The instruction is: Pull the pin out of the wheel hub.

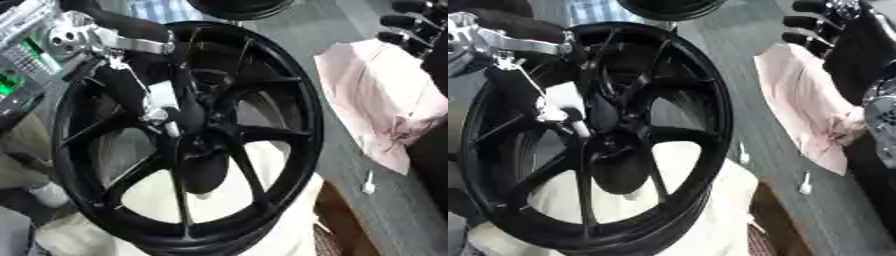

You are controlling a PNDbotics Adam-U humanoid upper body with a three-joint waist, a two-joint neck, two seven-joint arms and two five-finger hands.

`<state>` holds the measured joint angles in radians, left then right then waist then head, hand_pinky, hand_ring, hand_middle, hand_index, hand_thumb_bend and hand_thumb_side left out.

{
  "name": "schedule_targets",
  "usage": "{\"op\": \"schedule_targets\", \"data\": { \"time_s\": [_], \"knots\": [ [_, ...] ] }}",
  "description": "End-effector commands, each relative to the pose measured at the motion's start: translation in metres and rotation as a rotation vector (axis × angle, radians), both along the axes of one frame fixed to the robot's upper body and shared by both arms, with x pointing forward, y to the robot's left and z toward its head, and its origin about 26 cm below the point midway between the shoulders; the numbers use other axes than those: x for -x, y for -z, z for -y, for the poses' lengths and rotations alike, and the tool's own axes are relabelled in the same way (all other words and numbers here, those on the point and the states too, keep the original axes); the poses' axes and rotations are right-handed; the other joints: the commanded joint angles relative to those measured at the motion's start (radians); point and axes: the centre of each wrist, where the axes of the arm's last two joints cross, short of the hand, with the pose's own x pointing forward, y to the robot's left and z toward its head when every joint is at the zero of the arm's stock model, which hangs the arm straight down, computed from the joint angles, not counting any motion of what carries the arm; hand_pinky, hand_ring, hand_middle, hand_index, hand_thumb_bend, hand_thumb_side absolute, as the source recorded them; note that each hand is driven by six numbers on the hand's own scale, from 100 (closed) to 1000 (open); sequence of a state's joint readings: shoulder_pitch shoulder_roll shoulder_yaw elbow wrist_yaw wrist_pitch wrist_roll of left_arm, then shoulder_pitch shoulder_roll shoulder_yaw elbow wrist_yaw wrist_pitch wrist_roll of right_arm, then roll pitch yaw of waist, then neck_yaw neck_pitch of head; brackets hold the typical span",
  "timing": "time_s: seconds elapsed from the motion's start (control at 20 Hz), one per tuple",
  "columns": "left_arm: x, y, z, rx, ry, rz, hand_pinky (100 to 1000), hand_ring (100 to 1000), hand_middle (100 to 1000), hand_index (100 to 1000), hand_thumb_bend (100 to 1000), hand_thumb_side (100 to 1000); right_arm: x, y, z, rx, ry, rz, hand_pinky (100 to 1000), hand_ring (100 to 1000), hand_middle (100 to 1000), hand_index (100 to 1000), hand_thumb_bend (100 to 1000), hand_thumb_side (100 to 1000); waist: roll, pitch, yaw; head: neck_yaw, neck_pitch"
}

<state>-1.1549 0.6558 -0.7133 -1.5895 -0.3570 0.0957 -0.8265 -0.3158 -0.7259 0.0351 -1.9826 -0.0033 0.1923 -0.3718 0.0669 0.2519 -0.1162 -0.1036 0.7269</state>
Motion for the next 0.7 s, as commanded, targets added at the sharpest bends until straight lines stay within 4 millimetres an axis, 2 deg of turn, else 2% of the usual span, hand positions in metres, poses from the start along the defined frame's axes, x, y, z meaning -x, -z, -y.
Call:
{"op": "schedule_targets", "data": {
  "time_s": [0.05,0.15,0.3,0.4,0.55,0.65,0.7],
  "knots": [
    [0.0035,-0.0148,-0.0098,-0.031,-0.017,0.054,695,665,712,820,463,374,0.0032,-0.0097,0.0015,0.009,-0.001,0.033,736,717,649,706,100,414,-0.007,-0.016,0.001,0.005,-0.01],
    [0.0019,-0.0144,-0.0119,-0.049,-0.03,0.063,686,664,702,825,471,379,0.0033,-0.0098,0.0015,0.009,-0.001,0.033,736,717,649,706,100,414,-0.008,-0.017,0.001,0.007,-0.011],
    [-0.0013,-0.0121,-0.0137,-0.062,-0.049,0.067,649,592,578,768,429,359,0.0034,-0.0096,0.0019,0.009,0.0,0.033,737,718,649,706,100,414,-0.009,-0.017,0.001,0.01,-0.012],
    [-0.0019,-0.0116,-0.0134,-0.062,-0.05,0.065,626,554,533,729,390,341,0.0034,-0.0097,0.0021,0.007,0.002,0.034,737,718,649,706,100,414,-0.01,-0.017,0.001,0.012,-0.013],
    [-0.0007,-0.0136,-0.0124,-0.034,-0.043,0.058,566,470,432,623,266,282,0.0035,-0.0097,0.0024,0.004,0.005,0.035,737,717,649,706,100,415,-0.01,-0.016,0.001,0.014,-0.012],
    [0.0011,-0.0159,-0.0118,0.006,-0.038,0.052,542,421,367,548,168,203,0.0035,-0.0097,0.0023,0.001,0.007,0.036,736,717,649,706,100,416,-0.01,-0.016,0.002,0.014,-0.012],
    [0.0021,-0.0169,-0.0117,0.029,-0.037,0.047,540,416,361,541,160,196,0.0034,-0.0098,0.0022,0.0,0.007,0.037,736,717,649,706,100,416,-0.011,-0.016,0.002,0.014,-0.012]
  ]
}}
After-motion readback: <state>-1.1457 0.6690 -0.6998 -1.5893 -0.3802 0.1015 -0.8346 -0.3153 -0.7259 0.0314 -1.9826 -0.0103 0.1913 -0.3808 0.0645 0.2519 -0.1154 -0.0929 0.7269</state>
